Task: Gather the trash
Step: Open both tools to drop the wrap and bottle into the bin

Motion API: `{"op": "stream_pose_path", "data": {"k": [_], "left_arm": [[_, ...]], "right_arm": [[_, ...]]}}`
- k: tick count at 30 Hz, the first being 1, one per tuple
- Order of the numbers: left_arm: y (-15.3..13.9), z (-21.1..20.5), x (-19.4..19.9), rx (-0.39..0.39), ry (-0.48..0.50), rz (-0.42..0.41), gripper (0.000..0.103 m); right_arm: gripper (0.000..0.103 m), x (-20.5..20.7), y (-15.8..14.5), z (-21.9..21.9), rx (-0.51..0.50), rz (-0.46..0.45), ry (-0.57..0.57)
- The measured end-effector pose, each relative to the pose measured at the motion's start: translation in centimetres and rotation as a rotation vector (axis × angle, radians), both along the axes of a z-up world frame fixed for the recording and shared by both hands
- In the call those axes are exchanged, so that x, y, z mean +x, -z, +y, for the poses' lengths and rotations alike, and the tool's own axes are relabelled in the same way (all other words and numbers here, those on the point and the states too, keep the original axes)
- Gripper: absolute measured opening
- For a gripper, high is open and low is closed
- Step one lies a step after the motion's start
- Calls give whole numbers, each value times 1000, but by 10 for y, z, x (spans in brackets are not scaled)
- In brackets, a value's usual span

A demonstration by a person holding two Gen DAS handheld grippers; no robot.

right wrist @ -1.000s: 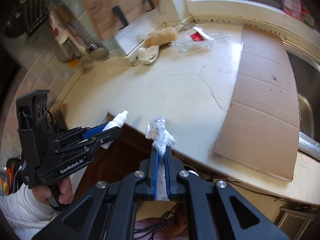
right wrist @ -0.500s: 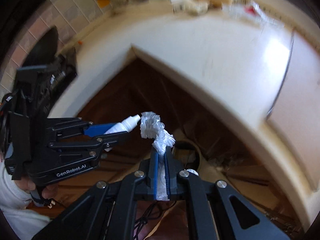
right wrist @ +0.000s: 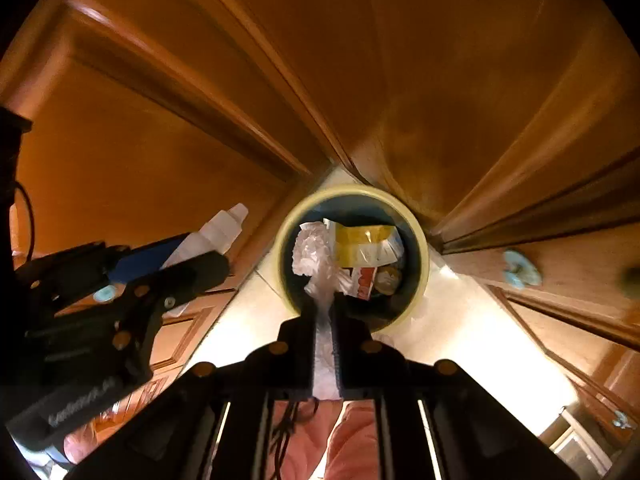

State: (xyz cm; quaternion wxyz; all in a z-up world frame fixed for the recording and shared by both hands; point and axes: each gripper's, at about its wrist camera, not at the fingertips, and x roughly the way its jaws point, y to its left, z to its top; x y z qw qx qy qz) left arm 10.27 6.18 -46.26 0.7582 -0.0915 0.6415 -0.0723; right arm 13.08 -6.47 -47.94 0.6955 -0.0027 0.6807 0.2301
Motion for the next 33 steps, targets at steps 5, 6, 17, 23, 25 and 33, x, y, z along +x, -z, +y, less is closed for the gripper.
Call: {"op": "stream_pose_path", "data": {"k": [5, 6, 17, 23, 25, 33], "left_arm": [[35, 5, 3, 13, -4, 52, 51], [37, 6, 2, 19, -12, 57, 55], [21, 14, -10, 27, -48, 103, 58], [-20, 10, -16, 26, -49, 109, 59], [-44, 7, -17, 29, -44, 89, 59], [-161, -6, -21, 39, 6, -39, 65]], "right_arm": [[27, 10, 32, 5, -51, 21, 7], [29, 8, 32, 4, -52, 10, 8], [34, -9, 7, -5, -52, -4, -1], [34, -22, -42, -15, -48, -14, 9], [34, -24, -65, -17, -40, -28, 12], [34, -34, -181, -28, 8, -128, 3]]}}
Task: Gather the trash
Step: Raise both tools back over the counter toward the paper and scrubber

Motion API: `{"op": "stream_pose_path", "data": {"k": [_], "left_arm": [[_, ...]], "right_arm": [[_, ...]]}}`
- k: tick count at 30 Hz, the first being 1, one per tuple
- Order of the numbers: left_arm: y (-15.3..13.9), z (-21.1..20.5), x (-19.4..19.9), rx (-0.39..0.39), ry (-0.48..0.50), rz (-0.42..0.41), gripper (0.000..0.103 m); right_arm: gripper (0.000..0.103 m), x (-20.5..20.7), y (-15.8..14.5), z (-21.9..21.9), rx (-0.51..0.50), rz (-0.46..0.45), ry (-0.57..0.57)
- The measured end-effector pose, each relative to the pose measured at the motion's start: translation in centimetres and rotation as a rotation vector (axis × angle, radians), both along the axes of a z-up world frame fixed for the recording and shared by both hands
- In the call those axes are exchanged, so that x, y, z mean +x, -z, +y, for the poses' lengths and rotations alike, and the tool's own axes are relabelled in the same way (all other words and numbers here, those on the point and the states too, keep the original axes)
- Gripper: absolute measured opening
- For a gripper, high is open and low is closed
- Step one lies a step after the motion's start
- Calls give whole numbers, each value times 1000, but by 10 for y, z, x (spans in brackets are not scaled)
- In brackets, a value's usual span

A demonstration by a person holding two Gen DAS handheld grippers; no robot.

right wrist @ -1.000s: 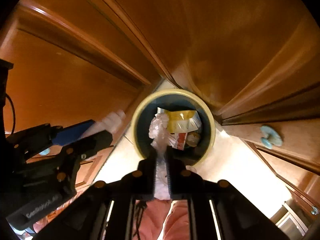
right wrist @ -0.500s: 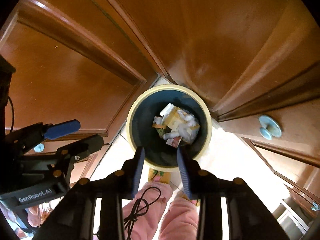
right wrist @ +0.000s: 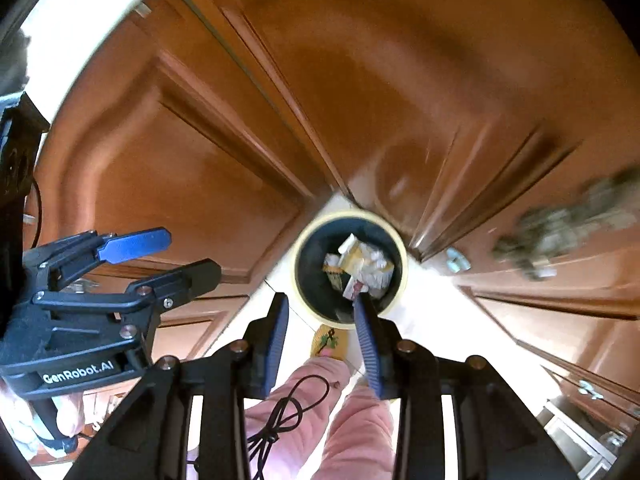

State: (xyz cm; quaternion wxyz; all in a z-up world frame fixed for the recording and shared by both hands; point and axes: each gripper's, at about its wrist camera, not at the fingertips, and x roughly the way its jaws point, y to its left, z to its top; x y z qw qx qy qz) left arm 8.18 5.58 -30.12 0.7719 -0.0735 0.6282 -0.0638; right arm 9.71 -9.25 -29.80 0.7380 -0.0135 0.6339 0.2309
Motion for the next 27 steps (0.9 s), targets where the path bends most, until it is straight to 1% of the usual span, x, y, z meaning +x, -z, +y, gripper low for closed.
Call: {"op": "stream_pose_path", "data": {"k": [3, 8, 9, 12, 16, 18, 19, 22, 24, 27], "left_arm": [[-48, -4, 0, 15, 30, -65, 66], [-120, -9, 4, 60, 69, -191, 72], [-135, -10, 5, 69, 75, -219, 73], [-176, -13, 12, 88, 80, -290, 74], [-229, -16, 26, 108, 88, -404, 77], [-255, -15, 33, 128, 90, -467, 82], [-267, -15, 37, 140, 92, -503, 83], [-293, -16, 46, 168, 95, -579, 87], [-300, -14, 54, 188, 95, -615, 88], [-309, -10, 67, 218, 106, -645, 88]], "right_arm": [[34, -3, -46, -7, 21, -47, -3], [34, -1, -108, -20, 48, -129, 2], [34, 1, -123, -24, 58, -150, 10], [34, 11, -152, -35, 87, -214, 34], [34, 22, -203, -53, 115, -290, 83], [34, 28, -226, -61, 131, -328, 105], [34, 31, -237, -66, 138, -349, 115], [35, 39, -264, -73, 151, -403, 145], [36, 47, -282, -81, 173, -432, 174], [40, 60, -307, -90, 195, -468, 216]]}}
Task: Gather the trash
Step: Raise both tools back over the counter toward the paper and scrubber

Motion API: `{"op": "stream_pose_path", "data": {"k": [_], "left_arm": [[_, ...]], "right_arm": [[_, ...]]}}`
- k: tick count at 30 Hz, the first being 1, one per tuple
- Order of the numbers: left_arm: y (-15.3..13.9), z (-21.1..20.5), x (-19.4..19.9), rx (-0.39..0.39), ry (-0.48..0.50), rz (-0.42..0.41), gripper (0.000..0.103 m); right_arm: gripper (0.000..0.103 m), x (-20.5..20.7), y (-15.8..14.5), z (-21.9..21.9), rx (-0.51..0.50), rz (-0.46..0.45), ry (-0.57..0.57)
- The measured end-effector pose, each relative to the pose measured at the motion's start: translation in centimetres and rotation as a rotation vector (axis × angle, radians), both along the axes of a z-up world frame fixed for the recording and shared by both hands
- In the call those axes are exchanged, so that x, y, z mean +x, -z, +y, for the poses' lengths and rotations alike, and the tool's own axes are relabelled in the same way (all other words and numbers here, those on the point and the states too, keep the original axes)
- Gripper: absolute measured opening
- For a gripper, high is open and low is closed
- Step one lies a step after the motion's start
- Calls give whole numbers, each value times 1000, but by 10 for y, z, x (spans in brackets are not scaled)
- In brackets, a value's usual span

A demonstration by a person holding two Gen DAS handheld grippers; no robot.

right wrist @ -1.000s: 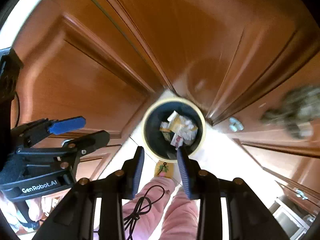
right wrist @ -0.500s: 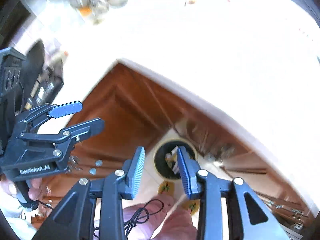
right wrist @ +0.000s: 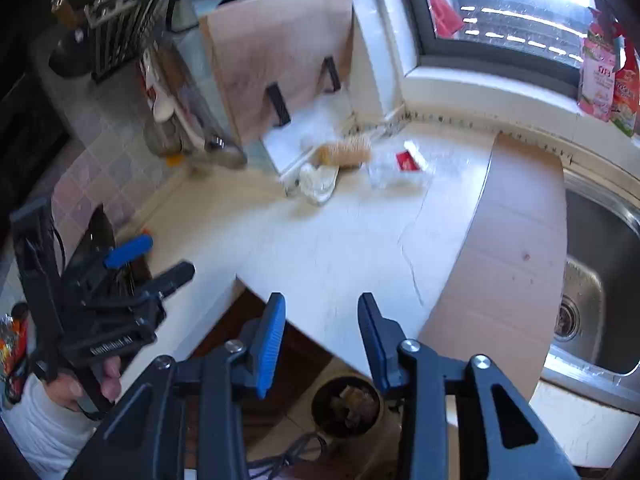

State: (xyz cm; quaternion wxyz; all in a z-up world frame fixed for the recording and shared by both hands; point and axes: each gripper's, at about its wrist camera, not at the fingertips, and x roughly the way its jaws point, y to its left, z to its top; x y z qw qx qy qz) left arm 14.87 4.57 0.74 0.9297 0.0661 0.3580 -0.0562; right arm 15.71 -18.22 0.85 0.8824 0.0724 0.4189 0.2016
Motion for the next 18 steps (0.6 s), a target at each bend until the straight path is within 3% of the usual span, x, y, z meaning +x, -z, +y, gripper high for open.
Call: {"op": "stream_pose_path", "data": {"k": [4, 9, 18], "left_arm": [[-7, 10, 16, 1, 10, -47, 90], [-5, 18, 47, -30, 8, -53, 90], [19, 9, 86, -83, -63, -77, 91]], "right_arm": [[42, 26, -21, -5, 15, -20, 52], [43, 56, -20, -2, 20, -20, 118], [47, 137, -3, -2, 47, 97, 142]]}}
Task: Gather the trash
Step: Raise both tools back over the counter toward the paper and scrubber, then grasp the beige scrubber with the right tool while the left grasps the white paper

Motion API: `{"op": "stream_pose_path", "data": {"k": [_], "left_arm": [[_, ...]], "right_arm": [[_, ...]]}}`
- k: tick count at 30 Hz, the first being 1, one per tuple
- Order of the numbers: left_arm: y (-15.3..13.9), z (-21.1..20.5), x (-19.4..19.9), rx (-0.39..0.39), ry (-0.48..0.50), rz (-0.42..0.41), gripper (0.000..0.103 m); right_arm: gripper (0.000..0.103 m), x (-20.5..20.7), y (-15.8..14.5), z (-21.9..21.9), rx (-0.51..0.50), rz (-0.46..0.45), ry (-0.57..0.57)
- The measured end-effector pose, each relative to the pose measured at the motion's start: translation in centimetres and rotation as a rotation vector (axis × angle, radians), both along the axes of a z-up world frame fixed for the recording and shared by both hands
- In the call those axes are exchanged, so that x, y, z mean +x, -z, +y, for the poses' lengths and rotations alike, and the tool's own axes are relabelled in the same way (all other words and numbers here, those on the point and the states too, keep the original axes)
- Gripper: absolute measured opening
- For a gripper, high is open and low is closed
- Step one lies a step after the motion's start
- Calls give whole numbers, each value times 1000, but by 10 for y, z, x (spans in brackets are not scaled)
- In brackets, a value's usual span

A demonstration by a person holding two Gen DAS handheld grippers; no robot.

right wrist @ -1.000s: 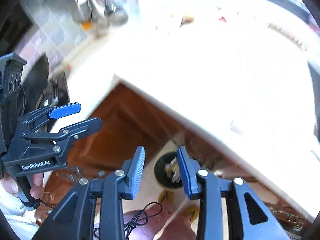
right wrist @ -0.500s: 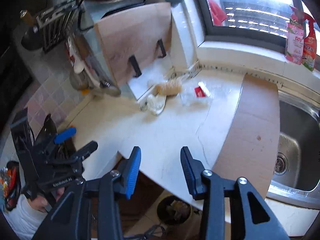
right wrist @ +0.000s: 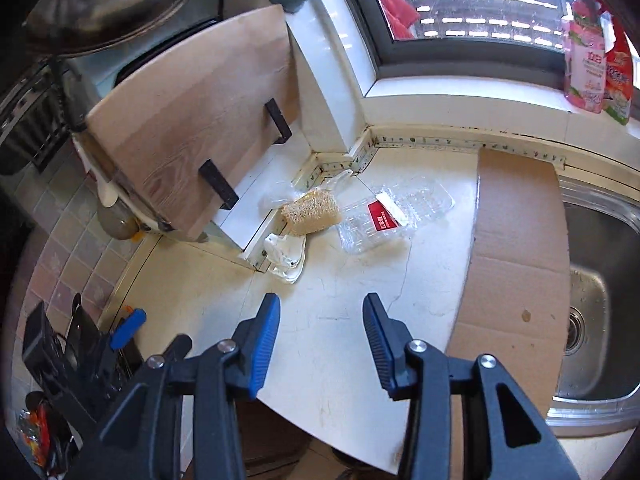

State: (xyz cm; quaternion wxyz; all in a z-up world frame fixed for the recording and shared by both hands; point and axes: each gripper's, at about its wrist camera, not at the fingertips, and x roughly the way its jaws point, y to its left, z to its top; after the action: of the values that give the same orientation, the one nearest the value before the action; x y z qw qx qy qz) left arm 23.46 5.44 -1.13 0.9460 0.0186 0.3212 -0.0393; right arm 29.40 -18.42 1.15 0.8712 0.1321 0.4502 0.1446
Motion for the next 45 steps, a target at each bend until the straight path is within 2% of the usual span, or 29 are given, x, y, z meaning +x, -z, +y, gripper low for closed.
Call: {"op": "stream_pose_path", "data": {"k": [2, 5, 9, 12, 19, 25, 26, 27, 28, 29, 33, 37, 45], "left_arm": [[7, -1, 11, -15, -40, 4, 91], [21, 2, 33, -41, -135, 23, 91], [42, 13, 63, -129, -242, 95, 91], [60, 16, 86, -162, -306, 142, 91], [84, 13, 112, -162, -379, 185, 91], [94, 19, 119, -203, -436, 210, 91], [96, 19, 120, -210, -443, 211, 91], [97, 19, 121, -213, -447, 212, 91], [99, 18, 124, -218, -451, 215, 91], [100, 16, 125, -222, -450, 218, 91], [107, 7, 138, -238, -434, 235, 91], [114, 0, 152, -259, -425, 245, 91], [133, -6, 178, -286, -520, 241, 91]], "right_arm": [[52, 25, 7, 1, 10, 27, -13], [52, 69, 20, 7, 41, 57, -59], [52, 128, 43, 22, 83, 82, -121], [52, 170, 66, 36, 107, 95, -167], [52, 225, 126, 53, 98, 152, -208], [52, 236, 153, 46, 243, 202, -242], [48, 236, 153, 48, 247, 195, -257], [38, 234, 151, 49, 244, 179, -281], [24, 231, 148, 52, 243, 168, -315], [21, 229, 144, 52, 237, 156, -326], [18, 213, 127, 42, 229, 105, -354], [16, 199, 116, 16, 258, 80, -305], [15, 167, 119, -31, 289, 87, -208]]}}
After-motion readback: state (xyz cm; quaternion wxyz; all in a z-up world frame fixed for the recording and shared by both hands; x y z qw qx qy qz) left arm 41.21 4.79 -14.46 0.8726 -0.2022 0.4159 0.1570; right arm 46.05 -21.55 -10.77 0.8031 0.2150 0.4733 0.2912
